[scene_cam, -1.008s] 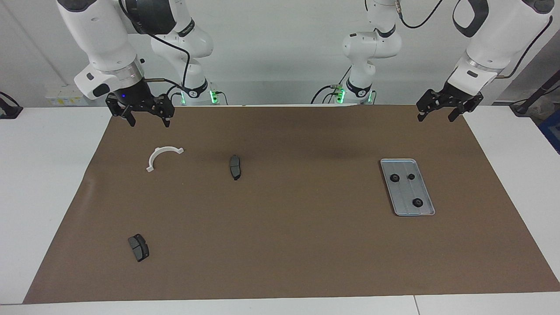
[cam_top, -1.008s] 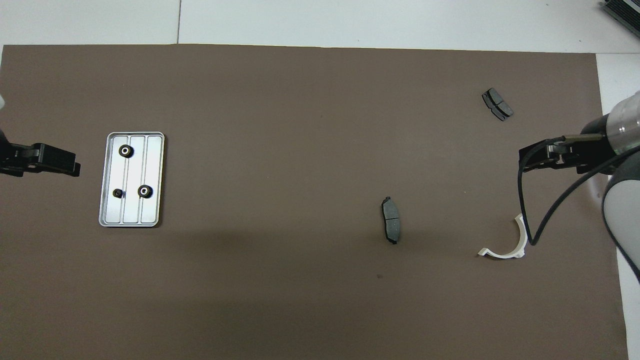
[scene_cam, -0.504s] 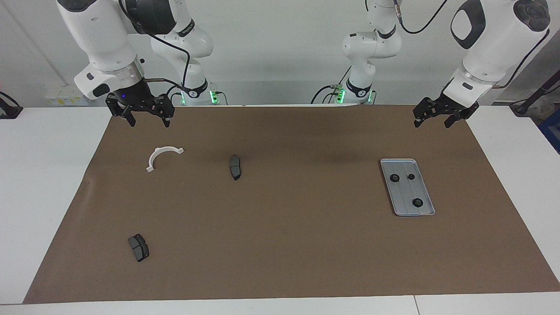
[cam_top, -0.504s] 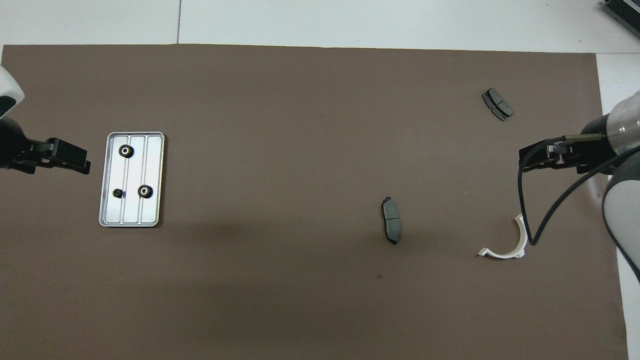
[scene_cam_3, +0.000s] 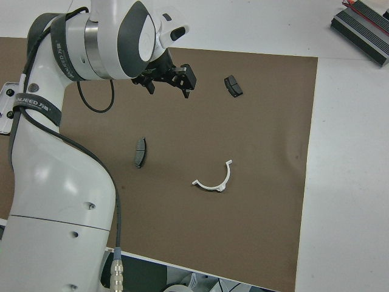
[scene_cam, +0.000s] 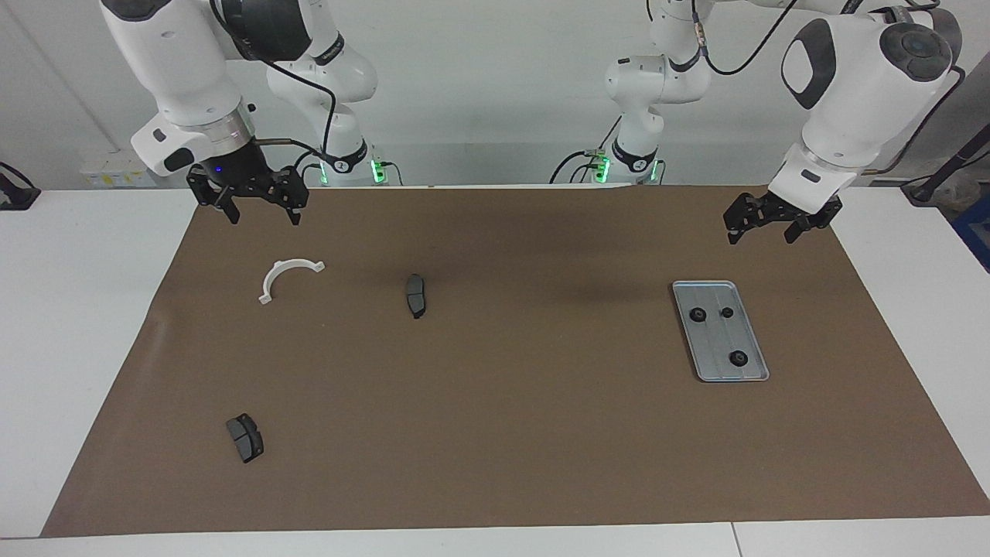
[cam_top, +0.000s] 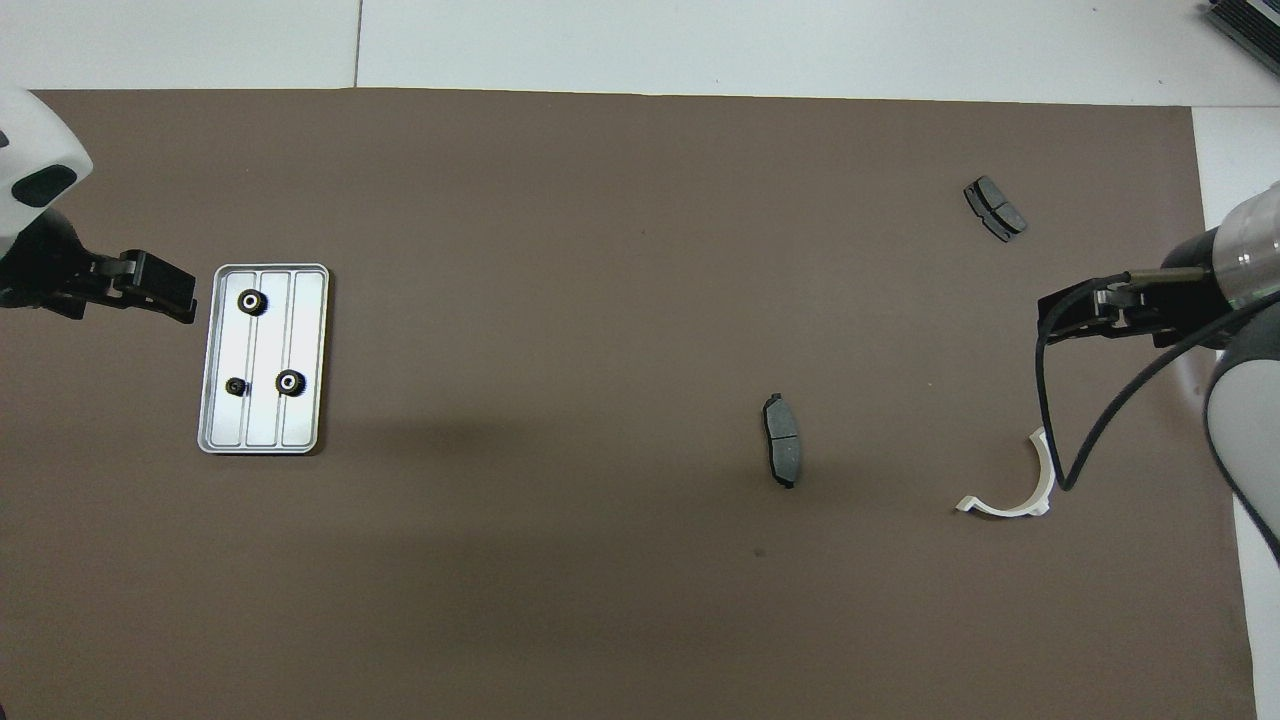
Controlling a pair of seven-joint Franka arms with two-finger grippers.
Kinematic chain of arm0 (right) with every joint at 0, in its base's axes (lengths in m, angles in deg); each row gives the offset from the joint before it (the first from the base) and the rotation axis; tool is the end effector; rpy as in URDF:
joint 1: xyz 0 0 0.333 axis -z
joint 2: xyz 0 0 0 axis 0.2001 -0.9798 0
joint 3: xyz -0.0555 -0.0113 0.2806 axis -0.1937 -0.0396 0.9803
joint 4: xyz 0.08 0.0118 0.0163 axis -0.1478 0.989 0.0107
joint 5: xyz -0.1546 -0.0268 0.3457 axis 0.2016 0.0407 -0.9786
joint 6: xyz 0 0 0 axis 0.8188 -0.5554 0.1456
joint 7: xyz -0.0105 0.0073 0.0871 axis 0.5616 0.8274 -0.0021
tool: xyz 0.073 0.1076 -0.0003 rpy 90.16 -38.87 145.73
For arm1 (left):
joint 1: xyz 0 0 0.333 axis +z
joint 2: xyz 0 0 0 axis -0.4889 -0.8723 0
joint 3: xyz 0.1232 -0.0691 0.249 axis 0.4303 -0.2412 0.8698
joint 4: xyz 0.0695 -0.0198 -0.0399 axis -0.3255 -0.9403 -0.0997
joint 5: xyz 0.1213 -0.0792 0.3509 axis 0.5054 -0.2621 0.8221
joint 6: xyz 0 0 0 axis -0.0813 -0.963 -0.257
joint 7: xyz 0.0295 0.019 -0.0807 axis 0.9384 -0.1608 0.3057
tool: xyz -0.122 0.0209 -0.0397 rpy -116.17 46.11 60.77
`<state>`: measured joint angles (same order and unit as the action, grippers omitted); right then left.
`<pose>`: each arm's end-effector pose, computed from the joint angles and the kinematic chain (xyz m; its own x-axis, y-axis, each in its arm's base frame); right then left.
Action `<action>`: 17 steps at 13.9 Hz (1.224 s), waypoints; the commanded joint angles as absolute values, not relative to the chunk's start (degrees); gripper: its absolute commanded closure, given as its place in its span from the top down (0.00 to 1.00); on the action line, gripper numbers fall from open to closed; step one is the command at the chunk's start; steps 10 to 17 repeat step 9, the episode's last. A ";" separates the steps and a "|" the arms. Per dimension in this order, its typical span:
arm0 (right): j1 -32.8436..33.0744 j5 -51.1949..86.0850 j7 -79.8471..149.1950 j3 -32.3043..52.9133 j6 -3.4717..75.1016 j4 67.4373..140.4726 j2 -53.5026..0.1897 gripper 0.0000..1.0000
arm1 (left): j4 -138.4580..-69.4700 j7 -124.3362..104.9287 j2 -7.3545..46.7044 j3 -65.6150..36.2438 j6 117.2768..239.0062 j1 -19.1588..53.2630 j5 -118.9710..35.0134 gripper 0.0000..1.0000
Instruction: Pick bearing gear from pile to tray
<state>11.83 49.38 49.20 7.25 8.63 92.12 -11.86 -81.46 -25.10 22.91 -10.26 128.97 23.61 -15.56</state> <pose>0.5404 0.0334 0.5544 0.9984 -0.0450 -0.0330 -0.0441 -0.9987 0.0267 0.5666 -0.0402 0.5324 0.9946 -0.0729 -0.0735 -0.0748 -0.9969 -0.0237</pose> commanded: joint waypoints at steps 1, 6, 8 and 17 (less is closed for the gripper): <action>12.24 48.47 49.00 7.50 8.39 92.58 -11.58 1.00 | -80.81 -23.74 22.88 -9.46 129.41 23.64 -18.24 1.00; 12.24 48.47 49.00 7.50 8.39 92.49 -11.58 1.00 | -80.63 -23.65 23.32 -9.37 129.41 23.56 -18.16 1.00; 12.24 48.47 49.00 7.50 8.39 92.57 -11.58 1.00 | -80.72 -23.65 23.32 -9.37 129.32 23.56 -18.16 1.00; 12.24 48.47 49.00 7.50 8.39 92.49 -11.58 1.00 | -80.72 -23.65 23.32 -9.37 129.32 23.56 -18.16 1.00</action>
